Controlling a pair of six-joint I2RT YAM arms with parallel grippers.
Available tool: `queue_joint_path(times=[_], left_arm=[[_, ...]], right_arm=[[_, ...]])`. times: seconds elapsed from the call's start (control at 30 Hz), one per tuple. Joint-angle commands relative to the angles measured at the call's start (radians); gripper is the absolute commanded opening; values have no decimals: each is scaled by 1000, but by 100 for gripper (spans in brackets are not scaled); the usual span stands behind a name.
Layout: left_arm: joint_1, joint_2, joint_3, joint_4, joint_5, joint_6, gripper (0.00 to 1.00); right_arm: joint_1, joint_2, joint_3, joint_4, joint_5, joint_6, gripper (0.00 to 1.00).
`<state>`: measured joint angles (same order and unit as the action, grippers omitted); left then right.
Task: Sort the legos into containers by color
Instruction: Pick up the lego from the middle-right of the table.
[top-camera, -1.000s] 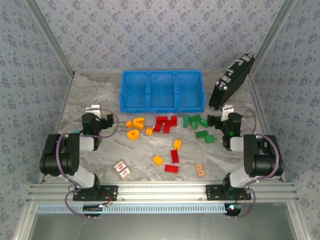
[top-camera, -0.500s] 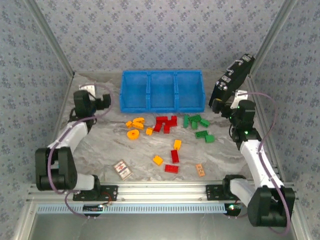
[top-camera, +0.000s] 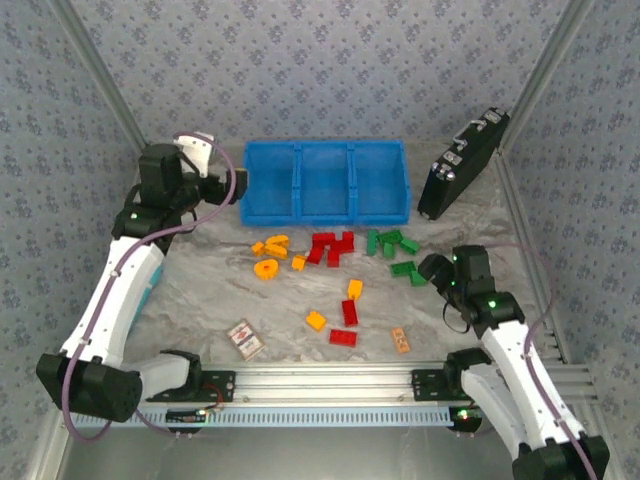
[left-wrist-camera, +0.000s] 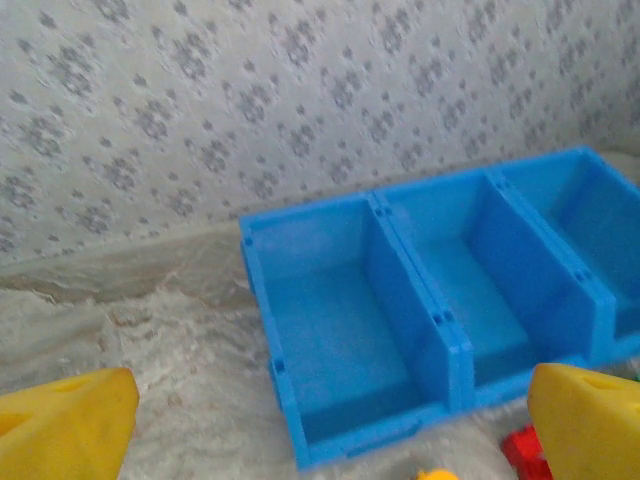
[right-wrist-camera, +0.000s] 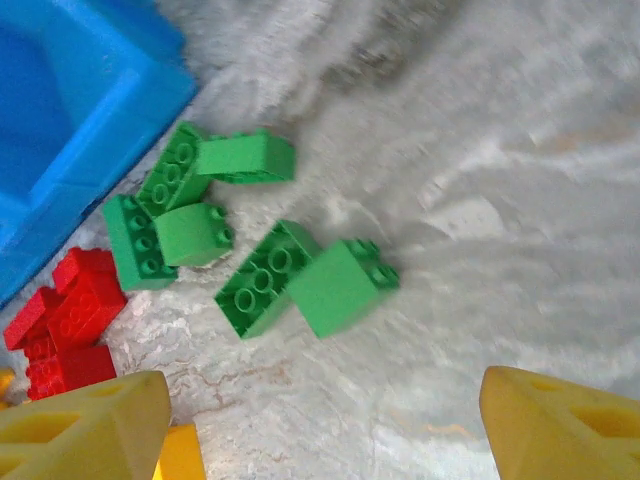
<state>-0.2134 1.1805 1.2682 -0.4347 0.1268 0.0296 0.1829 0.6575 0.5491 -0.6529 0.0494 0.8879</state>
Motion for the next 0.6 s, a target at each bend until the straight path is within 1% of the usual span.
queue_joint_path(times=[0.0, 0.07, 0.1, 0.17, 0.27, 0.43, 0.5, 0.57], left_arm=[[-11, -31, 45, -179, 24, 86, 100], [-11, -46, 41, -198, 20, 141, 100], [-15, -52, 41, -201, -1, 166, 100], [-24, -60, 52, -210, -55, 191, 100], [-26, -70, 66, -217, -57, 217, 100], [-31, -61, 78, -210, -22, 265, 100], [-31, -54, 73, -205, -1, 281, 100], [-30, -41, 64, -206, -10, 292, 100]], right_arm=[[17, -73, -52, -133, 35, 277, 80], [22, -112, -87, -131, 34, 368, 76], [26, -126, -104, -120, 34, 410, 75], [31, -132, -128, -91, 33, 476, 75], [41, -113, -144, -48, 31, 553, 75], [46, -18, -118, 15, 35, 573, 76], [42, 39, -94, 47, 32, 555, 77], [31, 94, -65, 75, 38, 527, 78]])
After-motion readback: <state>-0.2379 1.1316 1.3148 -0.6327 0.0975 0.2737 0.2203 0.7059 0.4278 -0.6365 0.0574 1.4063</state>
